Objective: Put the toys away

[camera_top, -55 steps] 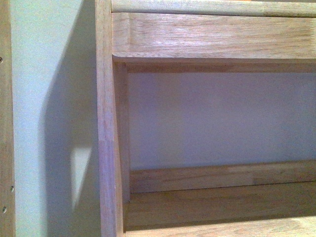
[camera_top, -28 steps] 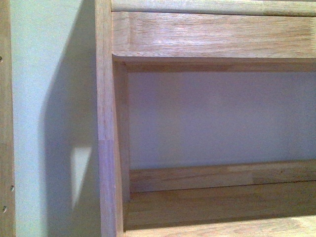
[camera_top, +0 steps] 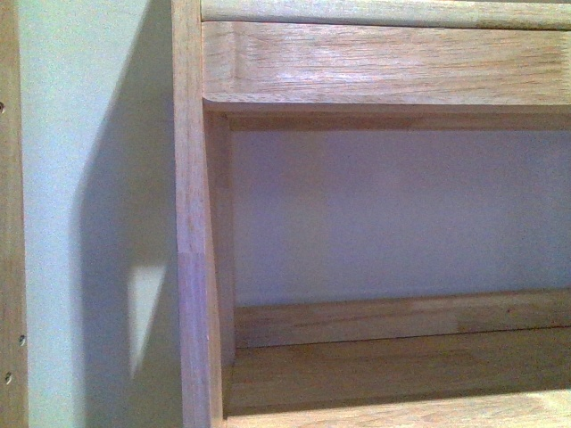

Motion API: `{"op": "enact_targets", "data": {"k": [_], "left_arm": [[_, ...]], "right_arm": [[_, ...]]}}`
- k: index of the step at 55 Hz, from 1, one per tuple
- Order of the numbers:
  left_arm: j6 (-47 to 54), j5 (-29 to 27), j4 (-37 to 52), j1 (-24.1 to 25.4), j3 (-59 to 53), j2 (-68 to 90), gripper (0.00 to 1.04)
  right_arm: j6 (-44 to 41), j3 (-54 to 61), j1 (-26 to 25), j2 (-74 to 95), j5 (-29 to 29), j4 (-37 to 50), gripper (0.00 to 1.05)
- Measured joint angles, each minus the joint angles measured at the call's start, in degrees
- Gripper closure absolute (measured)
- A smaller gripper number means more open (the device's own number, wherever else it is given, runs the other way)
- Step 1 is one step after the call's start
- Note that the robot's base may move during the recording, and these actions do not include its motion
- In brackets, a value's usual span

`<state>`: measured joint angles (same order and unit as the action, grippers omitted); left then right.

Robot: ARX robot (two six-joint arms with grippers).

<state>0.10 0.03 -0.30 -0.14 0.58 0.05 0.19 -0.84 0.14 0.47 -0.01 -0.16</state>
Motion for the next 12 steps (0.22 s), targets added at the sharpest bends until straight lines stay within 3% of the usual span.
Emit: {"op": "enact_targets", "data": {"k": [12], "left_arm": [[0.0,0.0,0.0,0.0,0.0,-0.02,0.06]], "right_arm": [[0.0,0.0,0.0,0.0,0.0,0.0,0.07]]}}
